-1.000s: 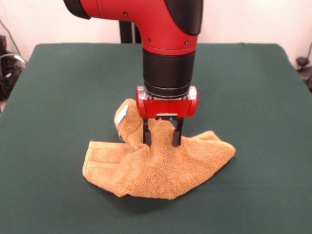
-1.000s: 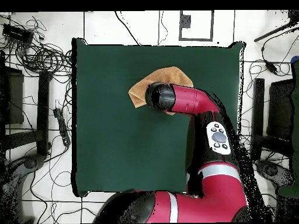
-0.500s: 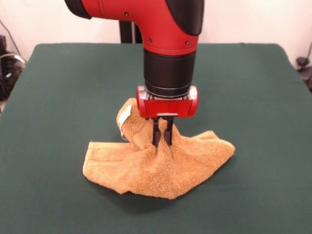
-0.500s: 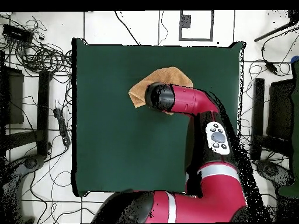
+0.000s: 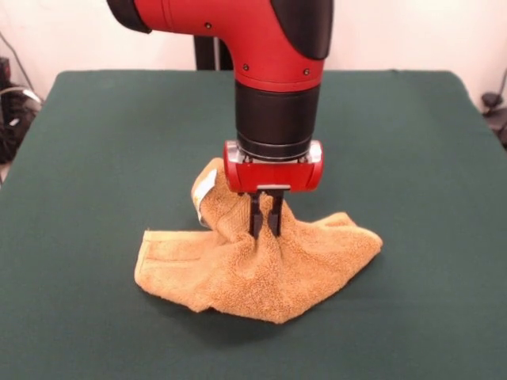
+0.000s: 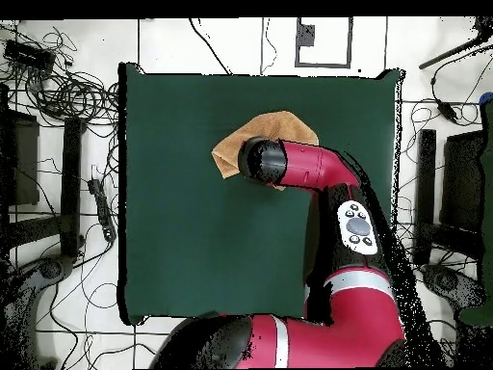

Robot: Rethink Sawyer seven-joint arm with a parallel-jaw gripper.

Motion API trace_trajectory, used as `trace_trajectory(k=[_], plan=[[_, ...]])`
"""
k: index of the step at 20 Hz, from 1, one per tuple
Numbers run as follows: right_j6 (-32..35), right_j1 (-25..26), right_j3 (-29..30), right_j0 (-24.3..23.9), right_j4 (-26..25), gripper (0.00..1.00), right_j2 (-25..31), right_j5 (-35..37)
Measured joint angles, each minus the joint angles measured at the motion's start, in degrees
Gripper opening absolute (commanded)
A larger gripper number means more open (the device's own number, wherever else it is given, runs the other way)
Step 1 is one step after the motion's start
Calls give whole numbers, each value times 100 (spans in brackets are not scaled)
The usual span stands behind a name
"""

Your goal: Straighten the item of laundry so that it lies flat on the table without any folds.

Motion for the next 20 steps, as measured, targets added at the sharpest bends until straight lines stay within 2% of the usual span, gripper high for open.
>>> trace_trajectory(k=[12,20], plan=[[0,-93,128,-1,111,0,-2,1],[0,-340,399,5,263,0,-8,2]])
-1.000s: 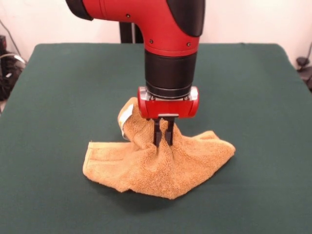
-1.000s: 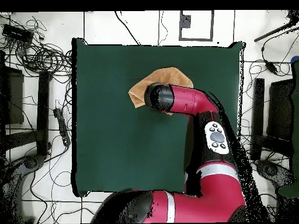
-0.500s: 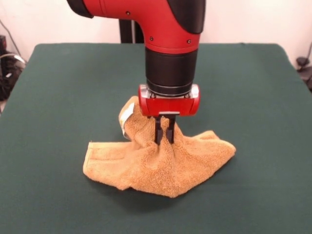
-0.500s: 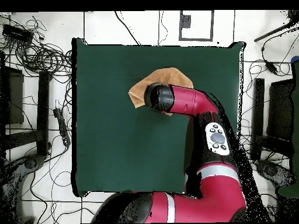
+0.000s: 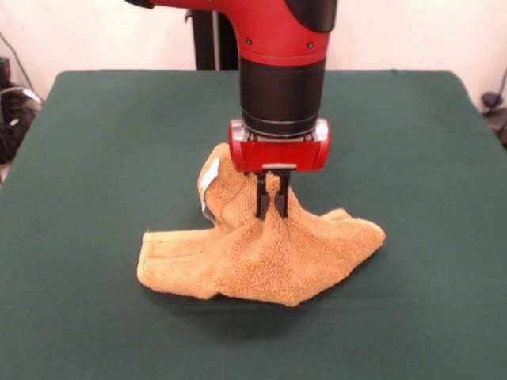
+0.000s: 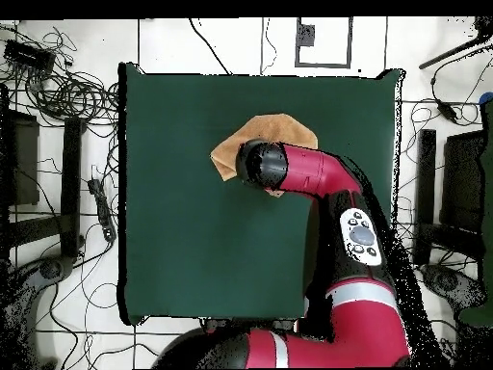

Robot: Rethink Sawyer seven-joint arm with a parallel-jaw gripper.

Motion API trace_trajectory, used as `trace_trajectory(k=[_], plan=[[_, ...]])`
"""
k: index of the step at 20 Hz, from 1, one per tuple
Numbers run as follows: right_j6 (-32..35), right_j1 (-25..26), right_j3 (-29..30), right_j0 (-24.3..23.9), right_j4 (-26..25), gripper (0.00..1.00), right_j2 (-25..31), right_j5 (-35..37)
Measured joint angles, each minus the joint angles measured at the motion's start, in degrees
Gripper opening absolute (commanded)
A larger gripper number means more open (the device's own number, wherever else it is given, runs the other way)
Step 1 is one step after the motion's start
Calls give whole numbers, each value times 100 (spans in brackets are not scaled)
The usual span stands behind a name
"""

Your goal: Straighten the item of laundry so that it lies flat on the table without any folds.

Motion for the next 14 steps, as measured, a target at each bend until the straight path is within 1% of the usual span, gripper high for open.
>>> trace_trajectory(k=[5,14], plan=[[0,-182,239,23,60,0,-4,0],[0,-295,564,60,76,0,-17,0]])
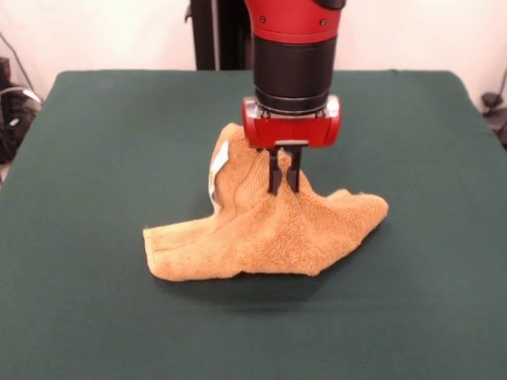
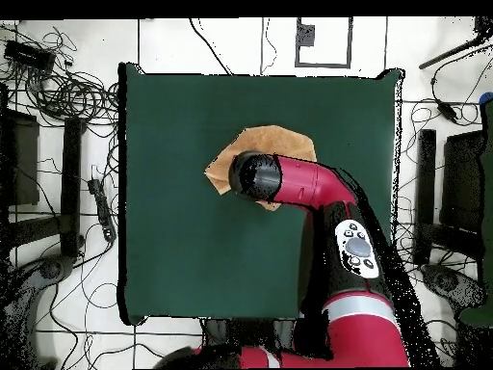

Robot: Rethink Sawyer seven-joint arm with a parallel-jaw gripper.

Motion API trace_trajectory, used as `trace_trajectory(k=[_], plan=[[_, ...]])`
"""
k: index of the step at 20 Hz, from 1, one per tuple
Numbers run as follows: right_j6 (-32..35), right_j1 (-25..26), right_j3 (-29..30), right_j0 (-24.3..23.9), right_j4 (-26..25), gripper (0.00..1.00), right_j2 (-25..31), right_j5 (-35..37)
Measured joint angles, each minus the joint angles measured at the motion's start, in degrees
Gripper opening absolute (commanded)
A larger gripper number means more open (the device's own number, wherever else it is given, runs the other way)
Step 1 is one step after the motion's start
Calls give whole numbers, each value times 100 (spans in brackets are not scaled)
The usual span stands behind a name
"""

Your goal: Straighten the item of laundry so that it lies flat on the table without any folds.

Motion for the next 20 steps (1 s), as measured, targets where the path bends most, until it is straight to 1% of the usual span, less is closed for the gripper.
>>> trace_trajectory(k=[11,20], plan=[[0,-11,313,11,32,0,-6,-28],[0,-34,707,-36,108,0,-4,-384]])
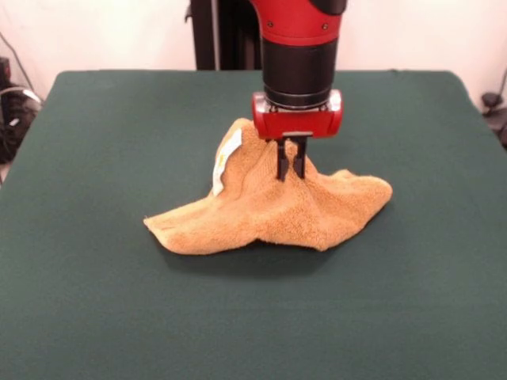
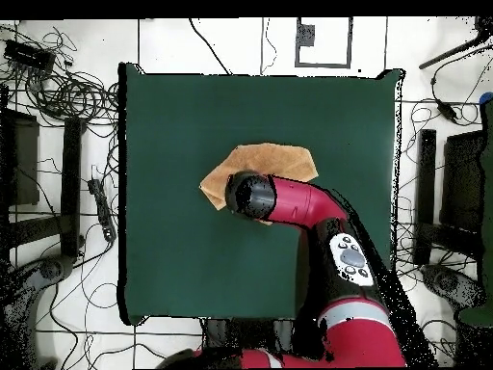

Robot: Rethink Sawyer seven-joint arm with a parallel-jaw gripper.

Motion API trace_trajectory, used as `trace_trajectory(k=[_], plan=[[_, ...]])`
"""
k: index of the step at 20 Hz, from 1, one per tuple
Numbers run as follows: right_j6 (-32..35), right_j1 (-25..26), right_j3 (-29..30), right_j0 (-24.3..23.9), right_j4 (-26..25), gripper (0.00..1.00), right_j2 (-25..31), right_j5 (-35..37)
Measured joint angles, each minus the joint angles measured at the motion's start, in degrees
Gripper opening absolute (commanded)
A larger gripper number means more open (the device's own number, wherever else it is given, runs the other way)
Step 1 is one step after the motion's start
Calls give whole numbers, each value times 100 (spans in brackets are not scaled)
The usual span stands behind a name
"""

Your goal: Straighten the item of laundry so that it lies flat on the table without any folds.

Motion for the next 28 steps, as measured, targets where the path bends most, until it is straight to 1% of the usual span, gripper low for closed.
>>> trace_trajectory(k=[3,8,12,13,23,28], plan=[[0,-58,142,-52,68,0,-1,20],[0,-261,301,-88,115,0,-2,337],[0,-412,314,-99,161,0,-2,872],[0,-482,318,-109,182,0,-1,1168],[0,-948,316,-222,234,0,-4,2366],[0,-1135,317,-232,239,0,-3,2659]])
